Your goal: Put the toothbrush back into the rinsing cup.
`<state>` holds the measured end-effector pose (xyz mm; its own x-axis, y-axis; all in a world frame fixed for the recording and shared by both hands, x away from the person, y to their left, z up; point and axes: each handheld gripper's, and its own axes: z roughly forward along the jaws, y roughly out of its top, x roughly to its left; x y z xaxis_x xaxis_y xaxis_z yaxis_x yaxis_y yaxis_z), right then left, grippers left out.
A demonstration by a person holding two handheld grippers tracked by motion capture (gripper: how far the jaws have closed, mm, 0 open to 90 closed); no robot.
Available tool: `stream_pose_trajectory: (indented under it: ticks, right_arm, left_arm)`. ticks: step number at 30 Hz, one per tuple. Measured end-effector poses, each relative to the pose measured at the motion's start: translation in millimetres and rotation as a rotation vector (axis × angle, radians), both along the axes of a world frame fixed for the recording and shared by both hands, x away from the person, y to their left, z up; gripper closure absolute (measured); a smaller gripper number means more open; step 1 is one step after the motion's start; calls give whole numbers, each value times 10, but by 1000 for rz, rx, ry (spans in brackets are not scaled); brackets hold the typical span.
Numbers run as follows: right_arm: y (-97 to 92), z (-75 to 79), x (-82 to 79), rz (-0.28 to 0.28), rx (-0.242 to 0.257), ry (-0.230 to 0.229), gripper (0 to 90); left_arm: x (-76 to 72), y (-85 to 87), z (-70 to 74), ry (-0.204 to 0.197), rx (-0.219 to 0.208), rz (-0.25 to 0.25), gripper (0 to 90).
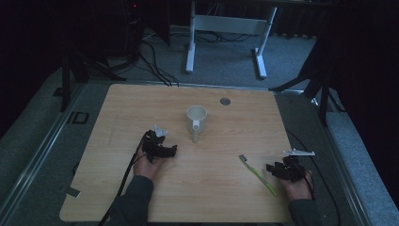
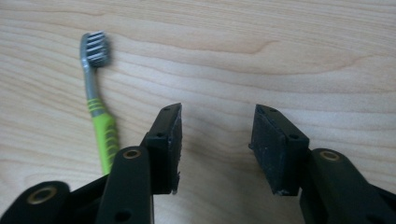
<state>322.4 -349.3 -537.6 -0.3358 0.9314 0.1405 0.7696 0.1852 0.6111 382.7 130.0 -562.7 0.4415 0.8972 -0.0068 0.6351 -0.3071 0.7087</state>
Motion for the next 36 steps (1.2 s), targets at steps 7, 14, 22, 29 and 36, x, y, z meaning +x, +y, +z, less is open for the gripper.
stream_pose_trajectory:
  ticks: [7,14,22,29,36]
  right_arm:
    - [26,104,-30,21,-29,1,540]
    - [111,261,-71,60,-90,-4,550]
    - [136,373,-48,94,-85,34,597]
    - [203,405,-24,115,-109,71,633]
    - [347,447,32,183,-192,118,652]
  left_arm:
    - [-28,16,0,-1,-1,-4,141]
    - [-30,20,-1,-2,-1,-7,141]
    - [-34,23,-2,-3,-2,-9,141]
    - [-37,25,-2,-2,-2,-9,141]
    - [-37,25,-2,-2,-2,-9,141]
